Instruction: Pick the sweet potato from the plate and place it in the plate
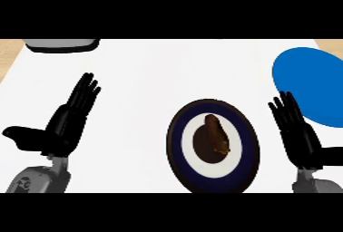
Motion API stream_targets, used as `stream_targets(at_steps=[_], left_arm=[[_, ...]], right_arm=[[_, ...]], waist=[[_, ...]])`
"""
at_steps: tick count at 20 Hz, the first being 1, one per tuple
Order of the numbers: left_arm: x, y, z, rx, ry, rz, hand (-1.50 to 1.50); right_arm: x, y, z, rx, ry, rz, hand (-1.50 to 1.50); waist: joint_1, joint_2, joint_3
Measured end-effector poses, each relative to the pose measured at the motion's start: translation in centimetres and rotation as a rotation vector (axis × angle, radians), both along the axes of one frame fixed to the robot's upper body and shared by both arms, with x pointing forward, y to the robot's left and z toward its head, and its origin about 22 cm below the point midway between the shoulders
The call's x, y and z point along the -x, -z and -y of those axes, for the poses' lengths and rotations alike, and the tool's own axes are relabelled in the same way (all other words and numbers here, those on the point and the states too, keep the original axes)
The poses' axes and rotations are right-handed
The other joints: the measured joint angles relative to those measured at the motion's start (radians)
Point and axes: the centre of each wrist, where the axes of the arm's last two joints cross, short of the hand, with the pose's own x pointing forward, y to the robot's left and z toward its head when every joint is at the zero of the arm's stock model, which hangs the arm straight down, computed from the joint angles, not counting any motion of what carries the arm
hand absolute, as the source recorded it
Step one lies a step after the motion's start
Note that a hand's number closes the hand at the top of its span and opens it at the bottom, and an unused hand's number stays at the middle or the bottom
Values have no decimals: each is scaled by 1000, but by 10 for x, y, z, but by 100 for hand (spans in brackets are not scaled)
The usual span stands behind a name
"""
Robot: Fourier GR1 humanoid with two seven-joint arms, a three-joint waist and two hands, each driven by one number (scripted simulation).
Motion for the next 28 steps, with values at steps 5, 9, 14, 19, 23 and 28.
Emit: stream_targets(at_steps=[5, 9, 14, 19, 23, 28], left_arm=[[9, 31, -8, -35, -45, -192, 0], [21, 56, -11, -46, -61, -336, 0], [30, 79, -4, -30, -75, -441, 0], [30, 85, -1, -20, -95, -456, 0], [33, 85, -3, -18, -99, -455, 0], [34, 85, -2, -22, -108, -462, 0]], right_arm=[[-38, -69, -8, 329, -88, 176, 150], [-56, -136, 12, 790, -29, 323, -150], [-65, -161, -32, 1012, 96, 459, -150], [-57, -168, -66, 1112, 51, 498, -150], [-51, -181, -77, 1273, -14, 433, -150], [-39, -187, -100, 1530, -160, 273, -150]], waist=[[39, -13, -15], [52, -22, -33], [40, -21, -21], [25, -25, -13], [19, -28, -13], [16, -31, -14]])
